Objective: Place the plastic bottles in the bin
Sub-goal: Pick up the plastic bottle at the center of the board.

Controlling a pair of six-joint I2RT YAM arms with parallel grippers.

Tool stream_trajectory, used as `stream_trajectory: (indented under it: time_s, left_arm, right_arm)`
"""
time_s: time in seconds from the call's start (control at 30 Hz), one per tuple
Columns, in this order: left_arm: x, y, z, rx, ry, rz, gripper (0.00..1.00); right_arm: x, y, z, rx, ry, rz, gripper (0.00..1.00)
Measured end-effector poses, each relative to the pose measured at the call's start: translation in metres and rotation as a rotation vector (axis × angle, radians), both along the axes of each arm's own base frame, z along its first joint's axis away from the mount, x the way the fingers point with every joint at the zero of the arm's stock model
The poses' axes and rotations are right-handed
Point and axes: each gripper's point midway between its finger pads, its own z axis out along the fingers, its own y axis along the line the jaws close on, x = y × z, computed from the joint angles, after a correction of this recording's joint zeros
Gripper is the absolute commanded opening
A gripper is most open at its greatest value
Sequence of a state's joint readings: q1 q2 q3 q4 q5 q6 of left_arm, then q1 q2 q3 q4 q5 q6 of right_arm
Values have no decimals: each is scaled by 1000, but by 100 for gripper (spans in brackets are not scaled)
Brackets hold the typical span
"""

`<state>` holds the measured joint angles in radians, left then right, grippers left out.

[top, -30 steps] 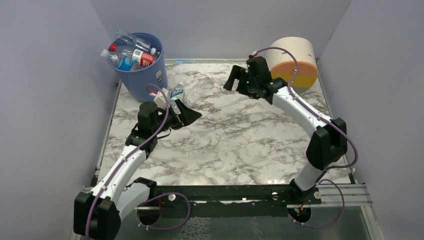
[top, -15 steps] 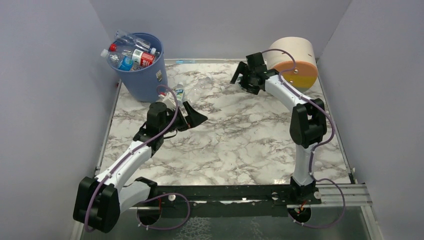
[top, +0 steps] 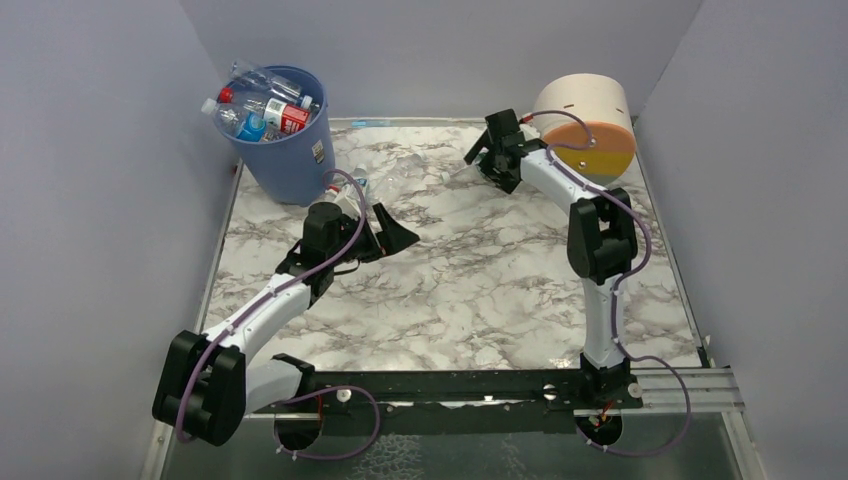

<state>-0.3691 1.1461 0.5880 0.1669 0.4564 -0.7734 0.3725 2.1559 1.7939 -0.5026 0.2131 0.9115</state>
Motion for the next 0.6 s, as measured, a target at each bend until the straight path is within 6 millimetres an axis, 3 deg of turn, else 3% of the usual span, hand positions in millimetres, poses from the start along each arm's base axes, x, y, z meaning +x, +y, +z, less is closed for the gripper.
stream_trajectory:
  time_s: [0.33, 0.6]
  left_arm:
    - [1, -2, -3, 5, -1, -11, 99]
    - [1, -3, -2, 4, -5, -13, 99]
  right_arm:
    - [7, 1, -3, 58, -11, -124, 100]
    - [28, 5, -17, 64, -19, -187, 100]
